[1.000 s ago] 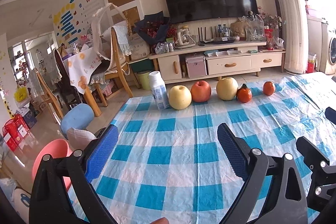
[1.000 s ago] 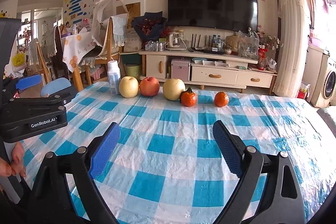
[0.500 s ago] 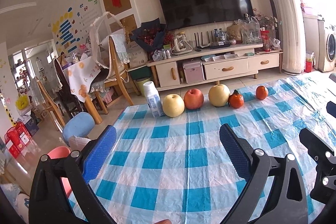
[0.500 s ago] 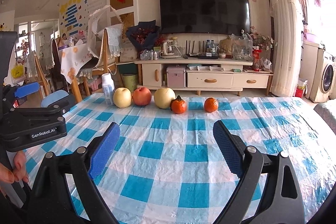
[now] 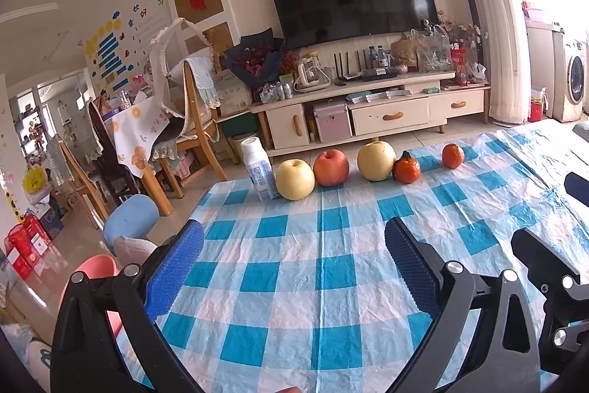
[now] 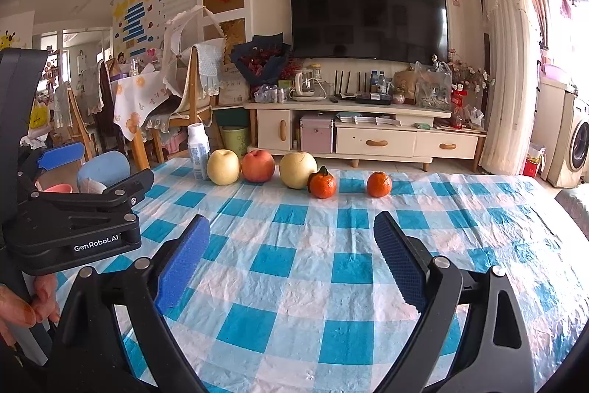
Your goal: Collect trash
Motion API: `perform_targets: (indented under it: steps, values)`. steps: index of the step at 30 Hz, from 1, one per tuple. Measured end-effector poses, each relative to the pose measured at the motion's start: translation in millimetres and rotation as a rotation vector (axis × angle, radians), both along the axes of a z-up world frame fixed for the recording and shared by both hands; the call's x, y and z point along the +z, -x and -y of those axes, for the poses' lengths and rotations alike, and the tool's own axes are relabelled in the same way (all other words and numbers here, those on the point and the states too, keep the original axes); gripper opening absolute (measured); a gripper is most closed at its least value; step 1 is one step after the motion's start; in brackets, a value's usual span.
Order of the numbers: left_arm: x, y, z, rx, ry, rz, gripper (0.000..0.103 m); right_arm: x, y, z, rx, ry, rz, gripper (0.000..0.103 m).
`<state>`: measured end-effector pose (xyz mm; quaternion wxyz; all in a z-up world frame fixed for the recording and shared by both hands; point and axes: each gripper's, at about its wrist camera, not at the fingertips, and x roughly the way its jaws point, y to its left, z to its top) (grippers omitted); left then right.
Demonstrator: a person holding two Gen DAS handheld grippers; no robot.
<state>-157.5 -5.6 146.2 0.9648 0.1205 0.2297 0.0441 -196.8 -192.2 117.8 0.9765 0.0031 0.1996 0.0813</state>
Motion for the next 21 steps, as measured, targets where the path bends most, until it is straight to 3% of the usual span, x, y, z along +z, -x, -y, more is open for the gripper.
perform_targets:
  steps: [15,21]
  values:
    - [-26.6,-18.1,-11.5,-0.001,0.022,-0.048,0.098,-12.7,-10.3,-5.2,0.002,0.022,-0.034,0.092]
    - [-46.2,-29.6,-16.2,-0.044,0.077,-0.091,0.098,-23.5,-19.3,-7.3,-0.001,0.029,-0.073,0.092]
